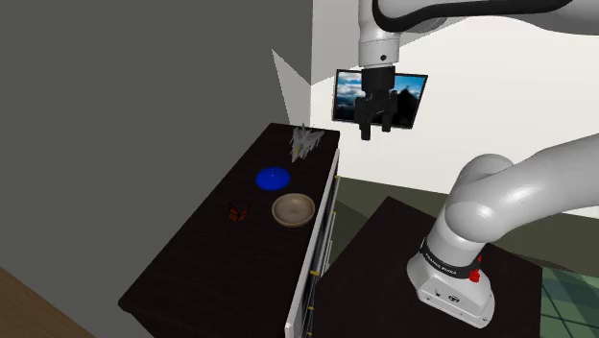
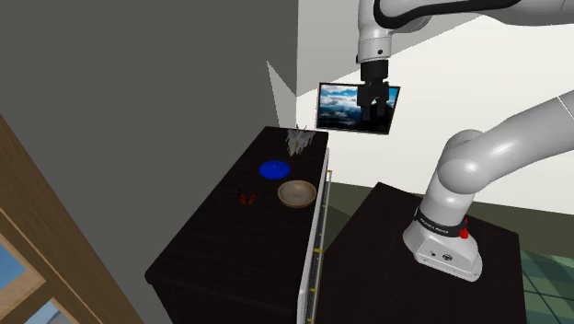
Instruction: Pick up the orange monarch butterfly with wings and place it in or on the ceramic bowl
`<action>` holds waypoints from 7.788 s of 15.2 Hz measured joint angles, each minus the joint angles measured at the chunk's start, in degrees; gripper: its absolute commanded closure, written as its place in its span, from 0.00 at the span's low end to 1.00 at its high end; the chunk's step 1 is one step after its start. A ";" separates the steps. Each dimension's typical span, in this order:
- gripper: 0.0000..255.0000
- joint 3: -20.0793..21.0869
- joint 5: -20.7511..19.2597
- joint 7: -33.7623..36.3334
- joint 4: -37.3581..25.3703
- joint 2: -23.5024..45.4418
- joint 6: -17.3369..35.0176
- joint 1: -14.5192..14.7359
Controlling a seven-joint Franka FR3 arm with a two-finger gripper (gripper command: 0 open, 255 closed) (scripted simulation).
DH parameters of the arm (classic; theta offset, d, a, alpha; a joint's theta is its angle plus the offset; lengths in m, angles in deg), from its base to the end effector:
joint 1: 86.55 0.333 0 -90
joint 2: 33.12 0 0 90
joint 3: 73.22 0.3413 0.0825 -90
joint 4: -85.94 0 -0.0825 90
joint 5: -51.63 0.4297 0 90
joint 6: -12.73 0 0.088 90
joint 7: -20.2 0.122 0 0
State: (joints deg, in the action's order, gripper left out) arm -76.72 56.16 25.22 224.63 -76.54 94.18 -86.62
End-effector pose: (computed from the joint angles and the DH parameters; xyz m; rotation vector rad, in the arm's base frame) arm 0.3171 -0.0126 0.5412 -2.9974 0.1889 0.3694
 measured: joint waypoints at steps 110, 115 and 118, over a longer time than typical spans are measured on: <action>1.00 7.60 12.78 -21.33 -2.26 50.96 62.00 4.67; 1.00 7.63 14.00 -23.41 -1.30 53.54 65.30 4.23; 1.00 7.85 14.65 -24.15 -1.32 55.44 67.16 4.19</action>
State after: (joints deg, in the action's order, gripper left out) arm -68.87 70.82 1.07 223.31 -21.10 161.34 -82.43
